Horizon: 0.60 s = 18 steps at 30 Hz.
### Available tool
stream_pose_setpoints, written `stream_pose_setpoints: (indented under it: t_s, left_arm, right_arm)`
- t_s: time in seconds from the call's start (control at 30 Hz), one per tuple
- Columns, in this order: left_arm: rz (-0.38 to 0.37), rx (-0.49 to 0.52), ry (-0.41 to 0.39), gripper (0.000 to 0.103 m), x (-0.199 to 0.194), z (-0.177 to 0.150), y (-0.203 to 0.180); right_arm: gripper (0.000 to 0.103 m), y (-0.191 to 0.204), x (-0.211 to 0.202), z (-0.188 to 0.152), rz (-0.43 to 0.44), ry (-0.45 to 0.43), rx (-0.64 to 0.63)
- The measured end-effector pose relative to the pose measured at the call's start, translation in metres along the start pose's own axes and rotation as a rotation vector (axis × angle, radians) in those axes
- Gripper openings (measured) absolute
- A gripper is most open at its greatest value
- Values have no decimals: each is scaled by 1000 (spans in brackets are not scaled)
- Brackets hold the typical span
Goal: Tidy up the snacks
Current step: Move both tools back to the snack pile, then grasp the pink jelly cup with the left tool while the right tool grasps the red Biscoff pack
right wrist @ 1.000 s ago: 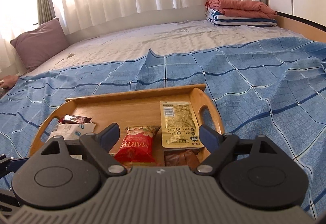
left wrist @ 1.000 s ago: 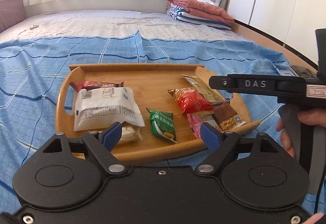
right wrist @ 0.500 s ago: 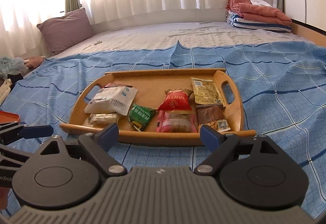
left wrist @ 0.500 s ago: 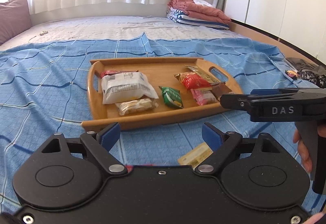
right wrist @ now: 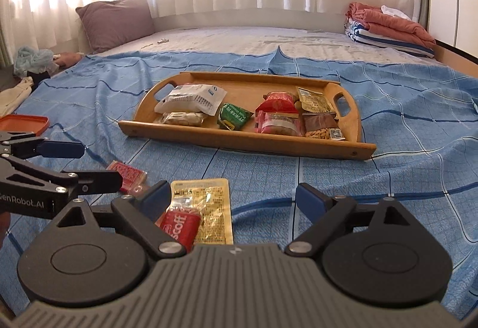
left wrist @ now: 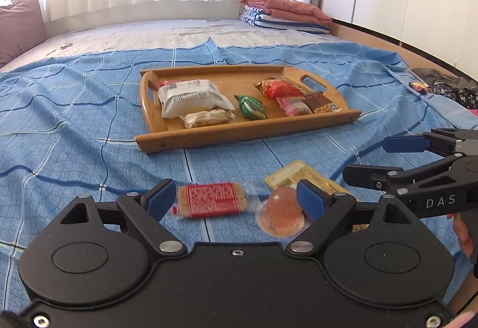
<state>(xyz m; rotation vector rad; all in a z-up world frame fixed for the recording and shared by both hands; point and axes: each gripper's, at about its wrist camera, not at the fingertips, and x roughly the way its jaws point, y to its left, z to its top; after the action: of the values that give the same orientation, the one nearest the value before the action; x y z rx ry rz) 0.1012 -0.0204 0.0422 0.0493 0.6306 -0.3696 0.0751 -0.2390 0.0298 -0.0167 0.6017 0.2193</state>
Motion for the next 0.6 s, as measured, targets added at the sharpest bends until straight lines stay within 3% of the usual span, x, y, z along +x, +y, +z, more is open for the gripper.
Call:
stream_pose_setpoints:
  t_s: [0.1, 0.27, 0.5, 0.6]
  left_arm:
    - [-15, 13, 11, 86, 1, -7, -3]
    - [-46, 11, 34, 76, 8, -14, -9]
    - [-98, -5, 73, 49, 25, -13, -17]
    - [-95, -14, 89, 46, 34, -13, -19]
  right_arm:
    - [96, 4, -9, -8, -1, 5, -32]
    - [96, 13, -18, -22, 16, 17, -78]
    - [96, 25, -17, -33, 32, 27, -117]
    - [96, 31, -13, -36, 32, 33, -131]
